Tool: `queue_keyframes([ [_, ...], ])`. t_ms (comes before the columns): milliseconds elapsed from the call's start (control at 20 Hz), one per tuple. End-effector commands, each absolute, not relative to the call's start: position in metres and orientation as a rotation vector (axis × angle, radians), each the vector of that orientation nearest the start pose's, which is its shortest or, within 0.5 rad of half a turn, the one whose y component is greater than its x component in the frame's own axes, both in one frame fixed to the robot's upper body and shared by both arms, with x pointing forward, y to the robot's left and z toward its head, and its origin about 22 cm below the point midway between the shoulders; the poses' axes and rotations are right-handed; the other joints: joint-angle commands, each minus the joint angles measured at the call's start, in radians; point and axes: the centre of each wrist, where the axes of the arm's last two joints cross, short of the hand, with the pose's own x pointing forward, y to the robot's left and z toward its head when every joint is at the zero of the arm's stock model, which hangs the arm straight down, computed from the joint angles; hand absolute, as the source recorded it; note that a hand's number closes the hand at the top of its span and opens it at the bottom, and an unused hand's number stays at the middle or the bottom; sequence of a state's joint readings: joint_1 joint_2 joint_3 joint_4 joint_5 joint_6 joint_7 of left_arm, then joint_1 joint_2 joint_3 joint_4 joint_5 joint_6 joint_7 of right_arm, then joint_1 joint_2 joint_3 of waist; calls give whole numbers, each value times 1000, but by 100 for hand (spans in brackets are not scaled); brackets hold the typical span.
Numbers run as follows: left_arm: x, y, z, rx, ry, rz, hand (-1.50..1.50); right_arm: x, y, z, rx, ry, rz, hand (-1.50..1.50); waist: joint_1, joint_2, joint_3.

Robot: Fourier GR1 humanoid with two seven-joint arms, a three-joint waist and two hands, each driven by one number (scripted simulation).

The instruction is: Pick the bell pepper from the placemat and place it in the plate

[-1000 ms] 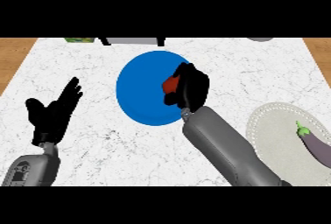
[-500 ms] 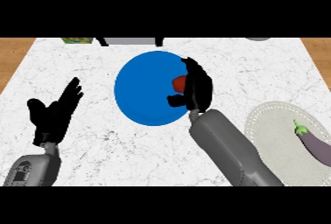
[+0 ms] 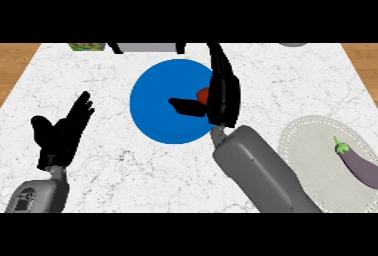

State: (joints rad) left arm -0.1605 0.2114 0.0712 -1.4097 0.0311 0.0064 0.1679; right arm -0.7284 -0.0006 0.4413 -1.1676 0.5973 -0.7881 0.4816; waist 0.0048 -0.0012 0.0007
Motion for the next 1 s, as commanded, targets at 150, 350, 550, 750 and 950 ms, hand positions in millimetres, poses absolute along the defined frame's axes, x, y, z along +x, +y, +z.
queue_keyframes([
  [150,276,289,15,170,-1404,-85,0,321,-66,102,-330,-1721,44,-150,0,2,0],
  [350,288,274,26,178,-1422,-77,0,312,-89,81,-305,-1727,62,-150,-5,1,0],
  [550,277,284,21,168,-1413,-67,0,315,-113,64,-330,-1779,61,-150,-2,1,0],
  [750,284,290,10,167,-1404,-60,0,310,-140,76,-351,-1777,82,-150,-6,1,-1],
  [950,283,273,22,176,-1417,-82,0,292,-139,72,-361,-1760,70,-150,-6,0,-1],
])
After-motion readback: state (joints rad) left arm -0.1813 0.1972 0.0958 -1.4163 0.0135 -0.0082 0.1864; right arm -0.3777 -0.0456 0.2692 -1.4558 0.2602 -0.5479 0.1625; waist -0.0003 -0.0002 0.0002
